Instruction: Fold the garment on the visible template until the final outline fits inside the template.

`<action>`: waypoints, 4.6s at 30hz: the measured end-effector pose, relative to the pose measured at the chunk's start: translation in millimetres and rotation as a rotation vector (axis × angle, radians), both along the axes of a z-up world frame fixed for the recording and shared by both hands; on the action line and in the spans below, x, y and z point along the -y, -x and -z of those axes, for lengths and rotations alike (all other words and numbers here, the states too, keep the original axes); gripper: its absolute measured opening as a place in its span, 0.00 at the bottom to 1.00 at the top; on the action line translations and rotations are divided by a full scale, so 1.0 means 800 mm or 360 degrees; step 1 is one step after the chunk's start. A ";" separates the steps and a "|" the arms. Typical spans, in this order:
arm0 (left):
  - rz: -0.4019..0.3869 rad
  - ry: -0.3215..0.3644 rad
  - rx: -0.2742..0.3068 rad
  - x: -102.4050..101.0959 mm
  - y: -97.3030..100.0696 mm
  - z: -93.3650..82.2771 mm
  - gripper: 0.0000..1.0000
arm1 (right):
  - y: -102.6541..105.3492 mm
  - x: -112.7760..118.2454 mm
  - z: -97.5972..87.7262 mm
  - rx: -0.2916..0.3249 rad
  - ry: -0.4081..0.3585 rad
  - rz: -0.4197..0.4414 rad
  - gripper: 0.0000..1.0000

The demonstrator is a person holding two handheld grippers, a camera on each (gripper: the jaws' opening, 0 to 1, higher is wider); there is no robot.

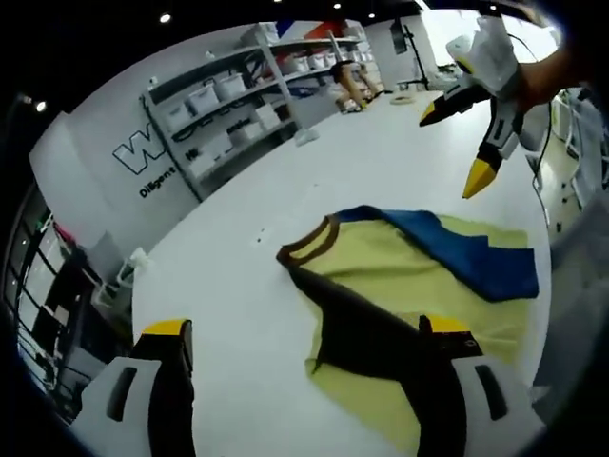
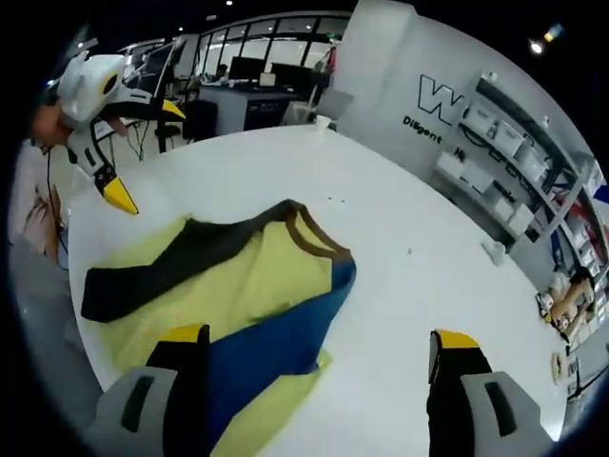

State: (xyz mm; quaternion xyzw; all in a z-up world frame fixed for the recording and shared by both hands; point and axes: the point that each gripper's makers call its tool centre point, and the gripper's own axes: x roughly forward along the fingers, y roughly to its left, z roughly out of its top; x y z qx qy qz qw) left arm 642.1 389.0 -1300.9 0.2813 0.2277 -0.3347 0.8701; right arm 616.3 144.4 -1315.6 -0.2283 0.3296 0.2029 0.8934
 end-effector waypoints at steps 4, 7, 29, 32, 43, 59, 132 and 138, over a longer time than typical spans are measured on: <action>0.0013 0.0005 -0.0018 -0.001 0.016 0.018 0.97 | 0.013 0.002 0.010 0.0006 0.0093 -0.0047 0.84; 0.0016 0.0018 -0.0040 -0.001 0.025 0.029 0.96 | 0.024 -0.002 0.017 0.0007 0.0101 -0.0071 0.82; 0.0117 0.0091 -0.0116 -0.003 0.082 0.074 0.93 | 0.067 -0.039 0.061 -0.0023 -0.0043 -0.0163 0.99; 0.0111 0.0105 -0.0137 -0.008 0.085 0.080 0.93 | 0.073 -0.039 0.069 -0.0050 -0.0052 -0.0155 0.99; 0.0192 0.0140 -0.0151 -0.007 0.113 0.089 0.85 | 0.109 -0.057 0.085 -0.0093 -0.0035 -0.0332 0.79; 0.0386 0.0043 -0.0235 0.003 0.154 0.120 0.69 | 0.159 -0.080 0.117 -0.0222 -0.0058 -0.0481 0.68; 0.0025 0.0358 -0.0656 -0.037 0.116 0.088 0.03 | 0.120 -0.026 0.052 -0.0215 0.0097 -0.0469 0.00; -0.0029 0.0402 -0.0603 -0.045 0.089 0.064 0.03 | 0.092 0.000 0.015 -0.0123 0.0089 -0.0389 0.00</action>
